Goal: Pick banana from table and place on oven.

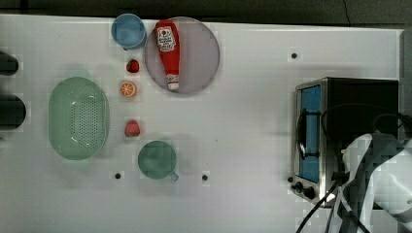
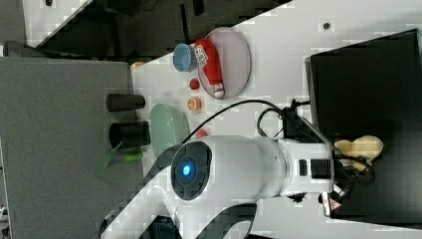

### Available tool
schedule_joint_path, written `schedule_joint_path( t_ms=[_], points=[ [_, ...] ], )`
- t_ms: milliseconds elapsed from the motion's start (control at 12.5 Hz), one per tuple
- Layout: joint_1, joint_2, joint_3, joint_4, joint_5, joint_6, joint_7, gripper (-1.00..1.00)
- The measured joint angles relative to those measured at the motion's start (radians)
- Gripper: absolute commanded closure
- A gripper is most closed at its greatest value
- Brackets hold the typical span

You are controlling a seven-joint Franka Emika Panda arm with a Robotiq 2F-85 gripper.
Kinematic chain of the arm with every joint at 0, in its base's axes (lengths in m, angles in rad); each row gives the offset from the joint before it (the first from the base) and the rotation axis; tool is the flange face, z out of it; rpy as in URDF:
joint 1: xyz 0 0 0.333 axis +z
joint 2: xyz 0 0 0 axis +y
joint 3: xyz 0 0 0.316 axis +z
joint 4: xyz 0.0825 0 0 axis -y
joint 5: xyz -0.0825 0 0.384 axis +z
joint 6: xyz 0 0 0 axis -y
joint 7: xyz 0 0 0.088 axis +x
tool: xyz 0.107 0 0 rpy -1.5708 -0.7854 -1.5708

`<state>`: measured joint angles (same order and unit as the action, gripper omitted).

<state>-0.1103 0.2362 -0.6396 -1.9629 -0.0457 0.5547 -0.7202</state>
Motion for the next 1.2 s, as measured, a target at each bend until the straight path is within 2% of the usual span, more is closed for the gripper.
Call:
schedule_joint_path(
  t_ms=[320,480,560,880,1200],
  points=[
    [0.015,-0.009,0.038,0.040,-0.014,0.001,-0.090,-1.00],
    [0.037,-0.020,0.041,0.062,0.002,0.007,-0.097,-1.00],
    [0.055,-0.037,0.035,0.060,-0.023,-0.004,-0.097,-1.00],
    [0.058,-0.170,0.122,0.061,-0.023,-0.144,-0.057,-1.00],
    [0.112,-0.357,0.294,0.083,-0.010,-0.318,0.269,-1.00]
  ],
)
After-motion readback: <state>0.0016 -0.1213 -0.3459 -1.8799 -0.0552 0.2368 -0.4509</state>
